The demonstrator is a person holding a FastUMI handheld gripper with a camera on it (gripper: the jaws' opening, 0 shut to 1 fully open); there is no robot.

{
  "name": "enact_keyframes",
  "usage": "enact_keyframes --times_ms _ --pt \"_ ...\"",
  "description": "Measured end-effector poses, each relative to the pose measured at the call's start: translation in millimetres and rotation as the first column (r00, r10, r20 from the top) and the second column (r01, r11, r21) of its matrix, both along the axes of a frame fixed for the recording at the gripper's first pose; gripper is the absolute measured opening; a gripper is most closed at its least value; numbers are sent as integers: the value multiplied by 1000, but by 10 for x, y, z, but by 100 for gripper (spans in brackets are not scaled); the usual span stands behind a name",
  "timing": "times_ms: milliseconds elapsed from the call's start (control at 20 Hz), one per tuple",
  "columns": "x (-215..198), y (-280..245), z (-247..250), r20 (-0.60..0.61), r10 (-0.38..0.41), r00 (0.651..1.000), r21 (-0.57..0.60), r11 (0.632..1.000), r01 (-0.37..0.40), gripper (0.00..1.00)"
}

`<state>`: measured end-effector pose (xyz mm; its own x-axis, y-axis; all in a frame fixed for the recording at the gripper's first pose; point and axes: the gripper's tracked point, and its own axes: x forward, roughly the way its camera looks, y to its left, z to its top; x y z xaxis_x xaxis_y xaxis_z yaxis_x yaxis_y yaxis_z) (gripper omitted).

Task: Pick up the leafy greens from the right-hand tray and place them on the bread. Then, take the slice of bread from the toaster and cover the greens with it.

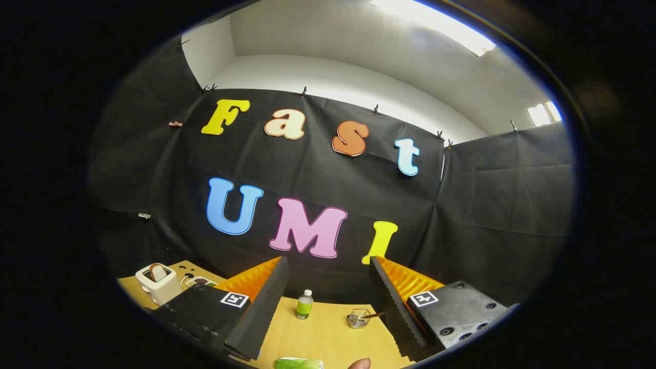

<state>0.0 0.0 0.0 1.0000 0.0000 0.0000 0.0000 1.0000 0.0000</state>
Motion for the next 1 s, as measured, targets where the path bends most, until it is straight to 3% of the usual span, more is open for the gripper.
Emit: enact_keyframes --times_ms 650,1000 --pt "155 -329 -36 7 27 1000 19 999 -27 97" --pt "75 -257 -437 -101 75 992 54 996 -70 98"
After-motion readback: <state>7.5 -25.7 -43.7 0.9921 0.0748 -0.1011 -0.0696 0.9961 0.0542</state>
